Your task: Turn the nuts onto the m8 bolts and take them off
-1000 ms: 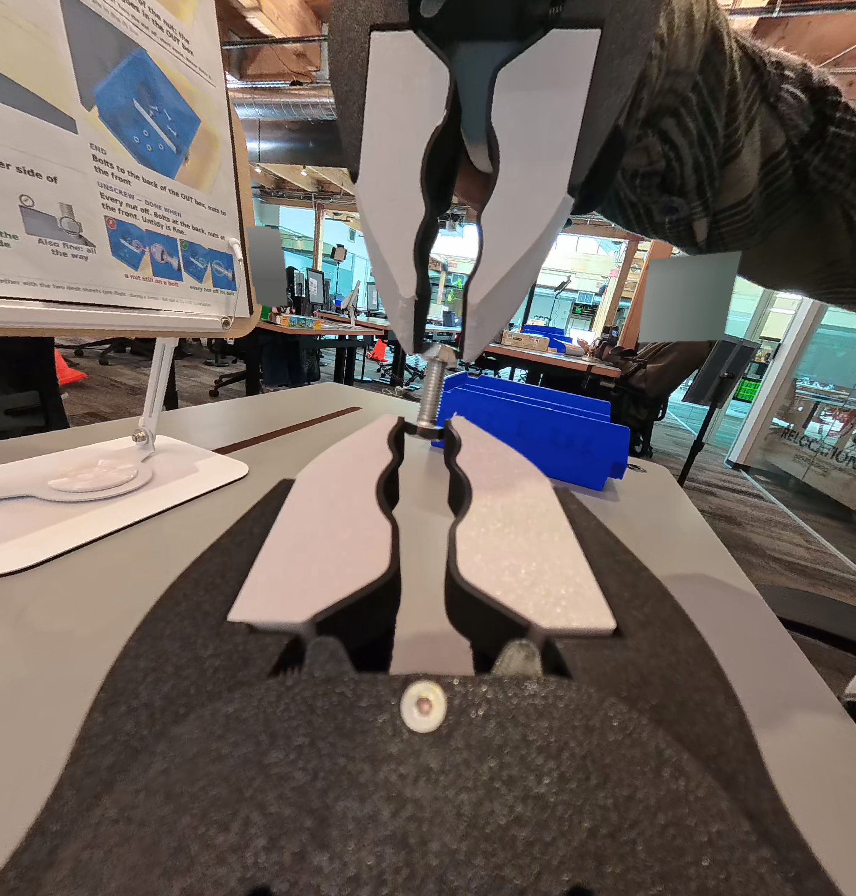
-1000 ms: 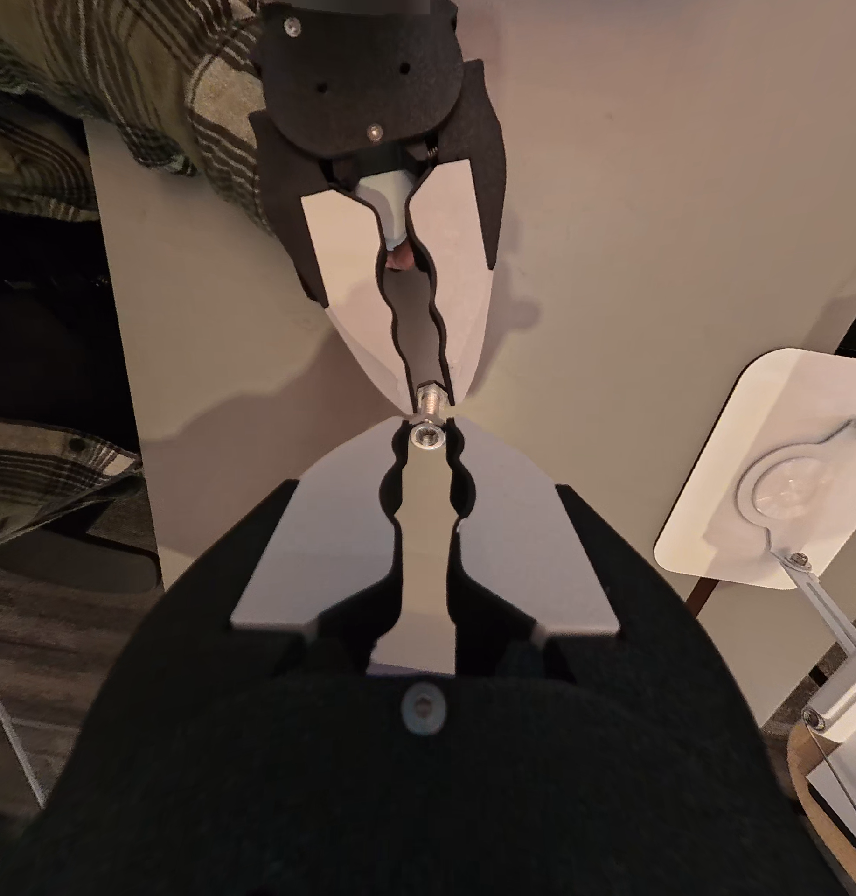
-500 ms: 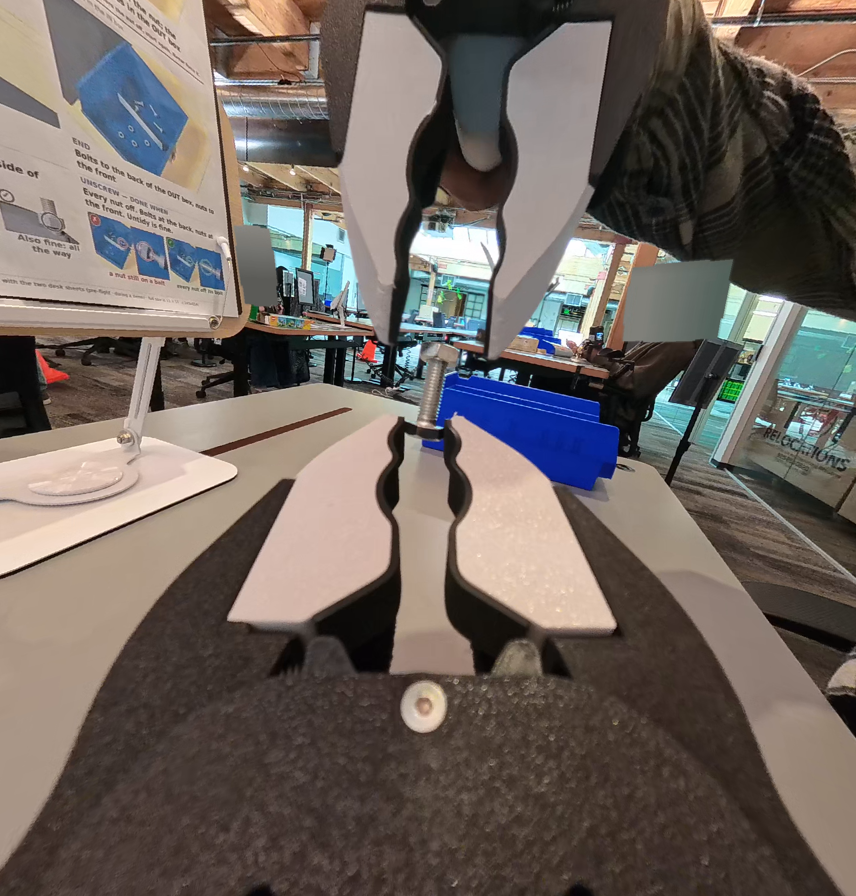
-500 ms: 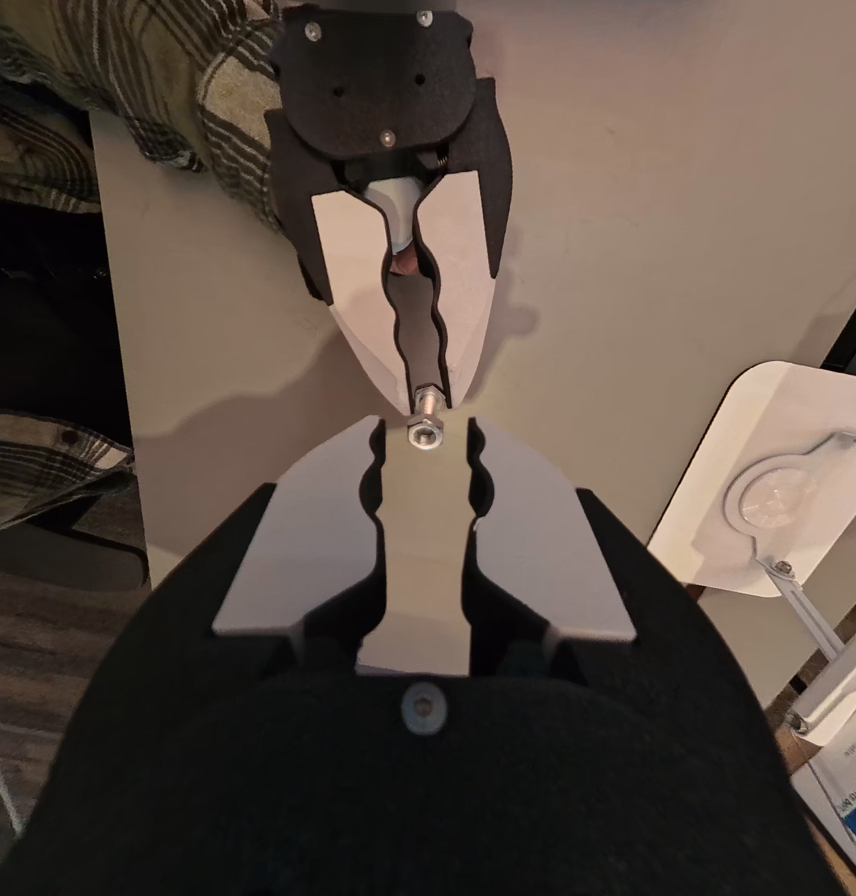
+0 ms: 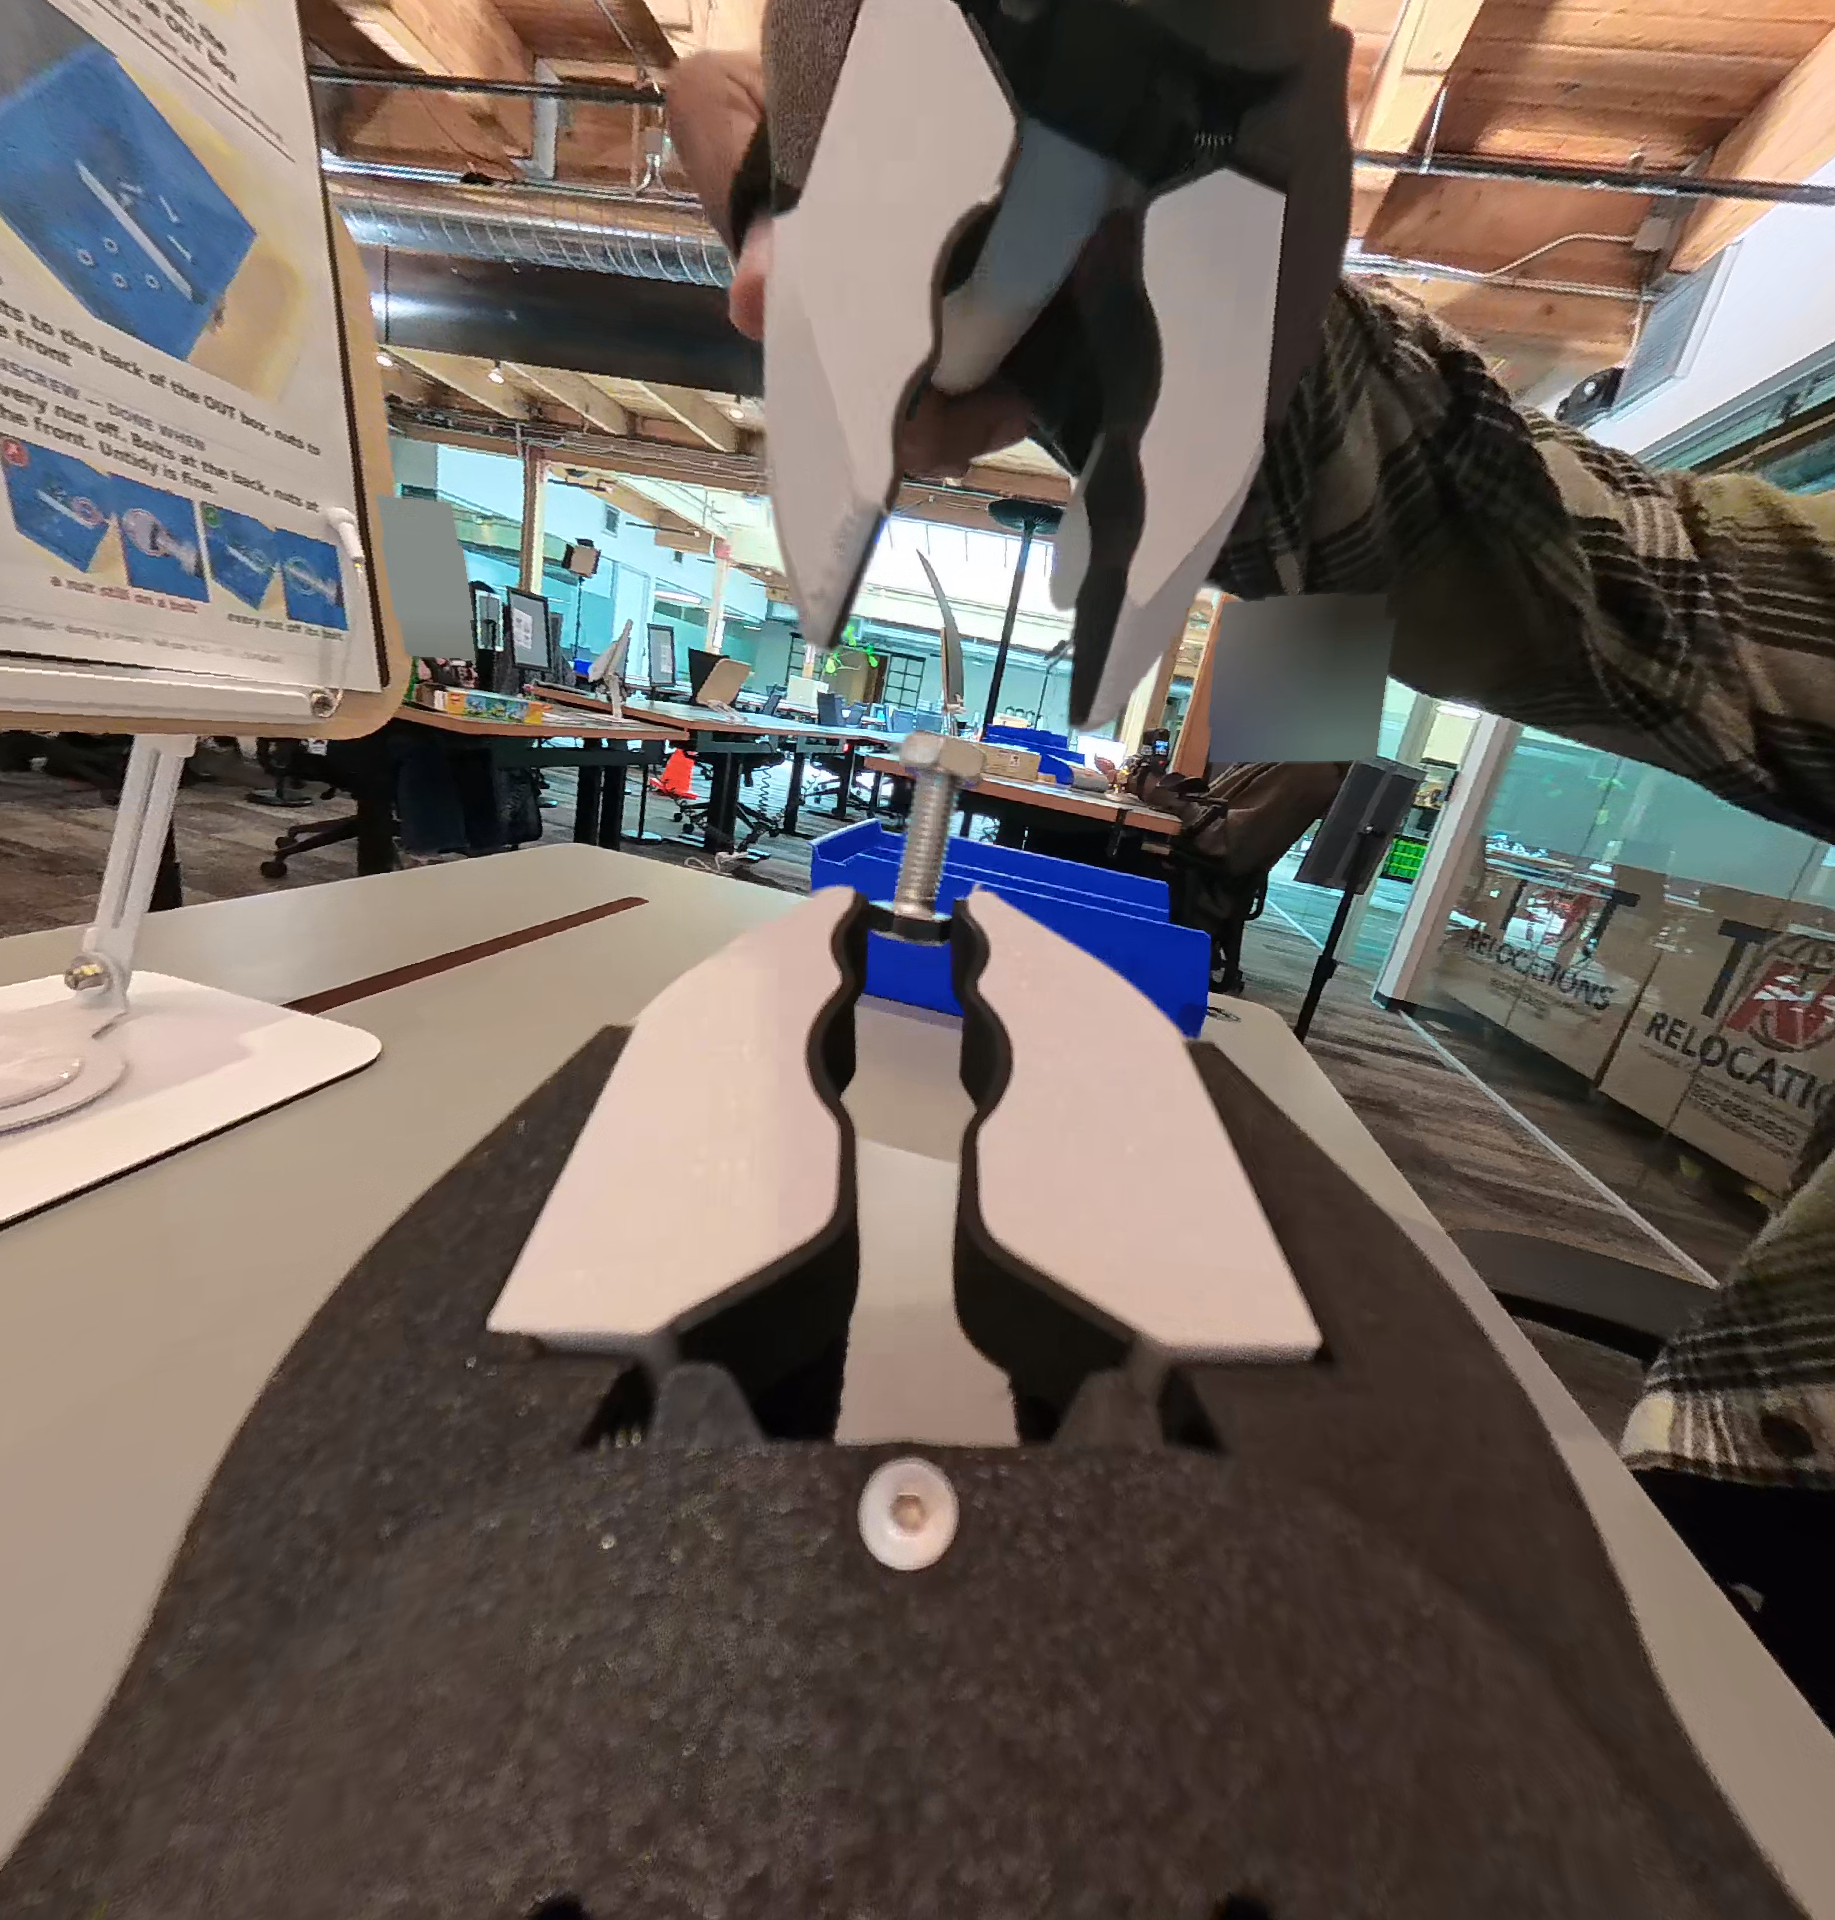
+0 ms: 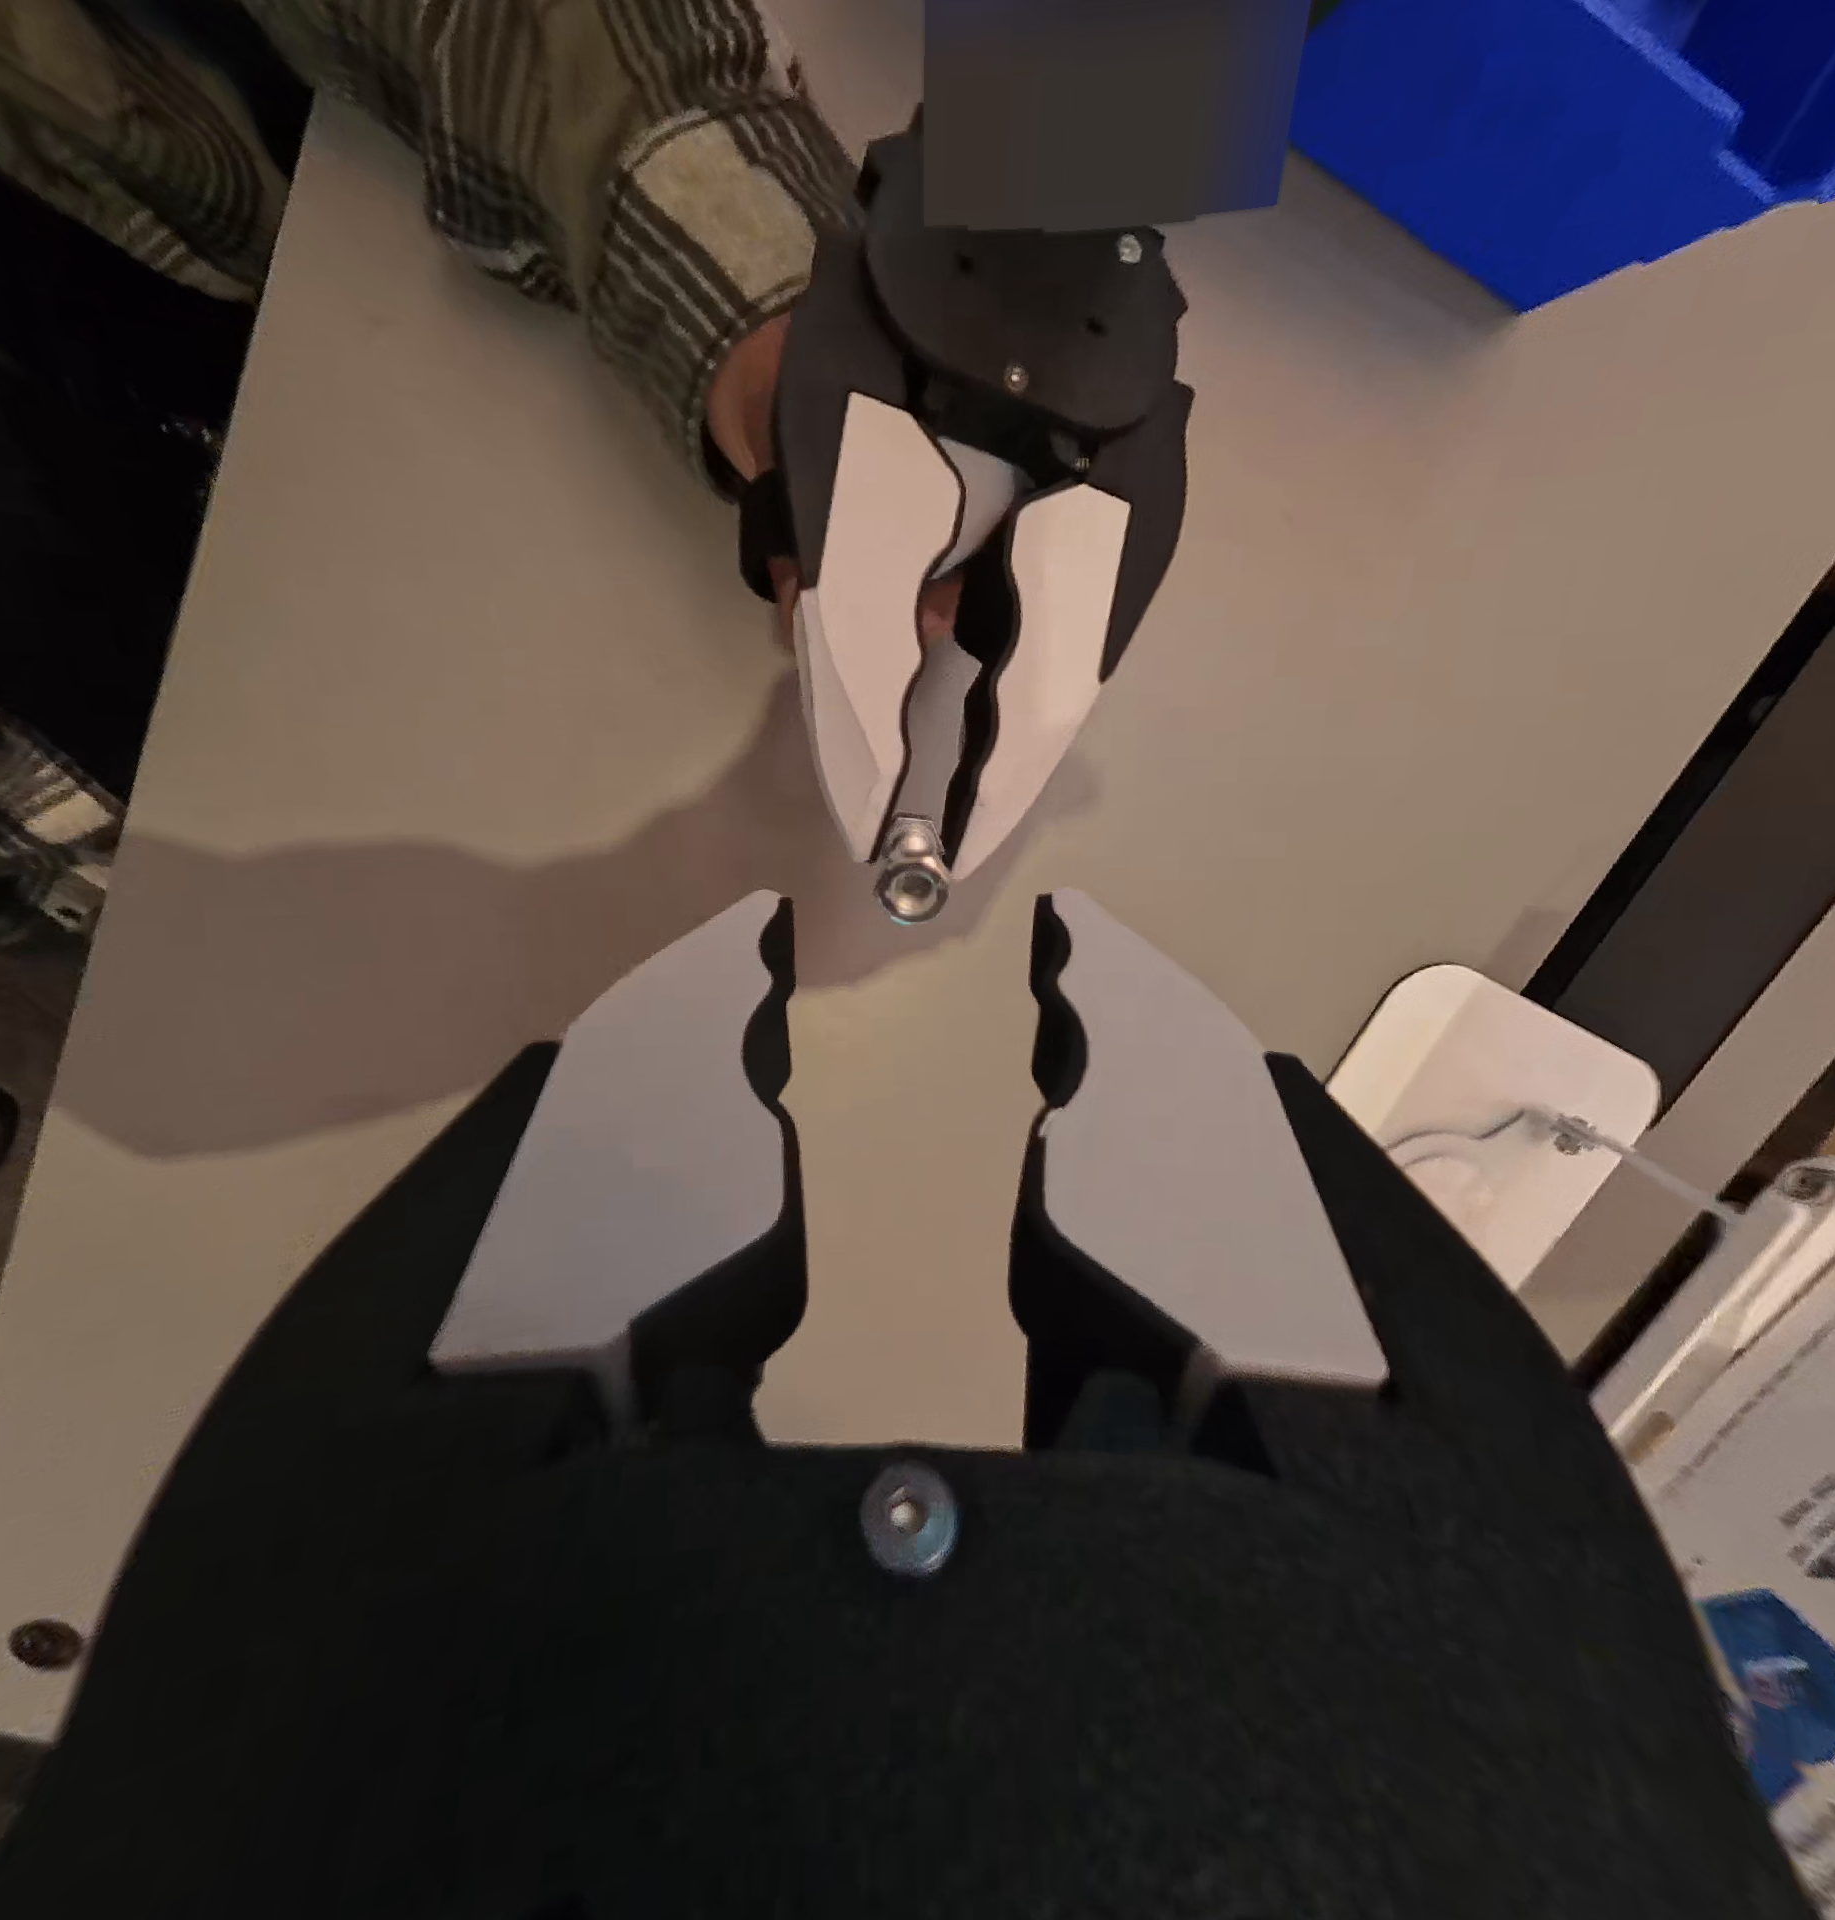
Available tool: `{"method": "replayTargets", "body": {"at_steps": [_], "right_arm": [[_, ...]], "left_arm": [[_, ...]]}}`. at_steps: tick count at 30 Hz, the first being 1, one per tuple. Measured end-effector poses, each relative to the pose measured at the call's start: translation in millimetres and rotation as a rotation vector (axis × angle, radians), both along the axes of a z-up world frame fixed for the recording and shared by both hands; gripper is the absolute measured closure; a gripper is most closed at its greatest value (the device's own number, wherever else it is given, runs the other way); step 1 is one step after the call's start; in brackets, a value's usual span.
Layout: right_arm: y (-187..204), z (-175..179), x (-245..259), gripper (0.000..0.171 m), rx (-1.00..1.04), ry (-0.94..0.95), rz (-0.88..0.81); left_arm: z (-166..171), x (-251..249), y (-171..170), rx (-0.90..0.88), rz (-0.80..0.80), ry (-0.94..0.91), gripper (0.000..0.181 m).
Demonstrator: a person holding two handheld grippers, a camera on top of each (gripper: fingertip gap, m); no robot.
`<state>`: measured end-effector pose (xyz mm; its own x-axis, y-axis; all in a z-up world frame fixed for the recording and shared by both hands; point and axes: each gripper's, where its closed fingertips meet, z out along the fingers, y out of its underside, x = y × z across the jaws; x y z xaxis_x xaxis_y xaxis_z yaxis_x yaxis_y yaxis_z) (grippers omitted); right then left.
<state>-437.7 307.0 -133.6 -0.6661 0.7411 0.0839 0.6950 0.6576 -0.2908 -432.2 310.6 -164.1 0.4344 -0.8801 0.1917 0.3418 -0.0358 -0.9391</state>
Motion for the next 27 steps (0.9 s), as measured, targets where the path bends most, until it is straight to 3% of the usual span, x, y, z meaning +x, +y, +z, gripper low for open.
{"method": "replayTargets", "body": {"at_steps": [13, 16, 27], "right_arm": [[-3, -15, 3, 0.144, 0.098, -0.093, 0.086], [-2, -18, 4, 0.155, 0.101, -0.111, 0.081], [-1, -24, 15, 0.155, 0.014, -0.315, -0.097]], "left_arm": [[0, 3, -1, -0.003, -0.027, -0.002, 0.167], [0, 4, -2, -0.001, -0.031, 0.002, 0.167], [-7, 9, 0, 0.033, 0.044, 0.108, 0.167]]}}
